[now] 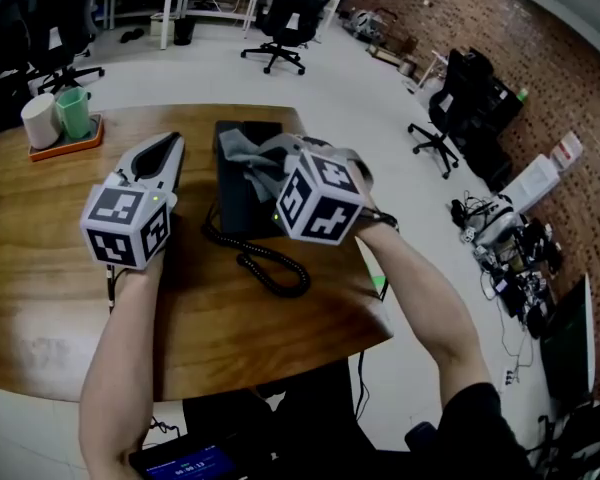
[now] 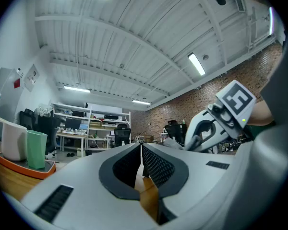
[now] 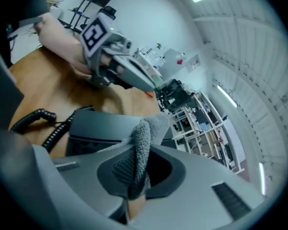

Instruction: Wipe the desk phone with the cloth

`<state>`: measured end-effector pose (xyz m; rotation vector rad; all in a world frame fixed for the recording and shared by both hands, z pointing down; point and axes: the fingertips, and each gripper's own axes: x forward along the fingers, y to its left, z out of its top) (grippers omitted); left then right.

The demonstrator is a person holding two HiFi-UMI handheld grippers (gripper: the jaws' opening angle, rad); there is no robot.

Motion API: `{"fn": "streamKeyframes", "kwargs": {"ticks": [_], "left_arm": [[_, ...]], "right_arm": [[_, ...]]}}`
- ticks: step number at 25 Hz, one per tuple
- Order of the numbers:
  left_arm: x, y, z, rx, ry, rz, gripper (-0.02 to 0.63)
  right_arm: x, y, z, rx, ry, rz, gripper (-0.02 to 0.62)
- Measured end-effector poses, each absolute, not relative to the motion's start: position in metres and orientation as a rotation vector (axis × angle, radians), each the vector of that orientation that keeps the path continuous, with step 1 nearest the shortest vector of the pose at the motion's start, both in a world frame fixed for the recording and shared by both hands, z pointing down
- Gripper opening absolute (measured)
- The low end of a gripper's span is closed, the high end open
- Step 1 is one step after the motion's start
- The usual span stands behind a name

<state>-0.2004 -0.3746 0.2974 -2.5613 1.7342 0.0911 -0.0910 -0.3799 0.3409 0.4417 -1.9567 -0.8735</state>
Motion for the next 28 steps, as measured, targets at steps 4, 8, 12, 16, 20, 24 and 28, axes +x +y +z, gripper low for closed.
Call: {"fn": "streamKeyframes", "kwargs": {"ticks": [4,8,12,16,20,24,28], "left_arm": [[-0.199,-0.373,0.297,-2.561,1.736,0.089,0.000],[-0.199,-0.375,0.297,-2.562,1.734,0.088,0.000],[-0.200,-0.375,0.298,-2.563,1.732,0.089,0.000],[-0.202,-0.375,0.300,-2.560,1.738,0.092,0.000],[-0.200,-0.374,0.301,-2.562,1.744,0.096,0.000],[-0.199,-0.373,0.297,-2.560,1.737,0.091,0.000],[-0.201,-0.375,0.298,-2.559,1.740,0.091,0.000]], "right_arm": [[-0.076,-0.323,0.366,0.312,-1.898,-0.931,0.025],[-0.062,-0.292,0.382,0.129,-1.846,-0.913,0.025],[-0.065,-0.354,0.330,0.400,-1.992,-0.876,0.025],[-0.071,-0.439,0.291,0.725,-2.046,-0.839,0.026],[-0.080,-0.461,0.304,0.706,-2.007,-0.812,0.025],[-0.075,-0.440,0.319,0.599,-1.971,-0.829,0.025],[-0.074,-0.398,0.336,0.436,-1.926,-0.886,0.025]]}}
